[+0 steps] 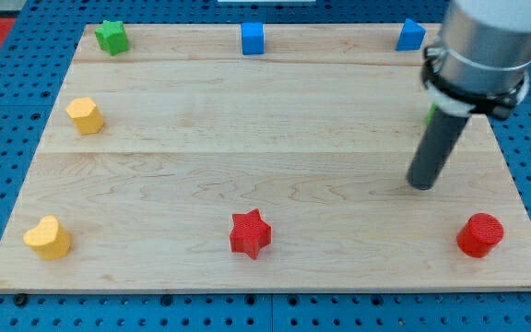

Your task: Move the red circle towards the center of the board

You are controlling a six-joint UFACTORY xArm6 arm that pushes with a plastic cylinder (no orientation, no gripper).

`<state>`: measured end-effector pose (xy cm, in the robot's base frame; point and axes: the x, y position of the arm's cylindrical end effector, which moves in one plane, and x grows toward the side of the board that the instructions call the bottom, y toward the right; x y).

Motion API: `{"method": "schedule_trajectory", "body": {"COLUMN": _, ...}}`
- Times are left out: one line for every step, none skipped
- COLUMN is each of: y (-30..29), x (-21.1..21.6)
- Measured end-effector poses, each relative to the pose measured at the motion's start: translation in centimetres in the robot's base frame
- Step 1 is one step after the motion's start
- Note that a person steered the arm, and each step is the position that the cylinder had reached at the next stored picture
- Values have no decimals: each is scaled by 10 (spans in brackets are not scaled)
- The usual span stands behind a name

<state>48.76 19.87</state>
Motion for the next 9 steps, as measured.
{"method": "schedule_trajectory", "body": {"y": 74, "x": 5}}
{"method": "schedule_trajectory", "body": {"y": 108, "x": 38}}
{"method": "schedule_trajectory", "body": {"y": 101, "x": 81}}
{"method": "schedule_trajectory", "body": {"y": 50, "x": 93}}
{"method": "schedule_trajectory", "body": {"y": 22, "x": 93}}
{"method": "schedule_trajectory", "body": {"y": -1, "x": 93}}
{"method": "schedule_trajectory", "body": {"y": -24, "x": 78}}
{"method": "schedule_trajectory", "body": {"y": -45, "x": 40}}
{"method": "schedule_trajectory", "body": {"y": -65, "x": 28}}
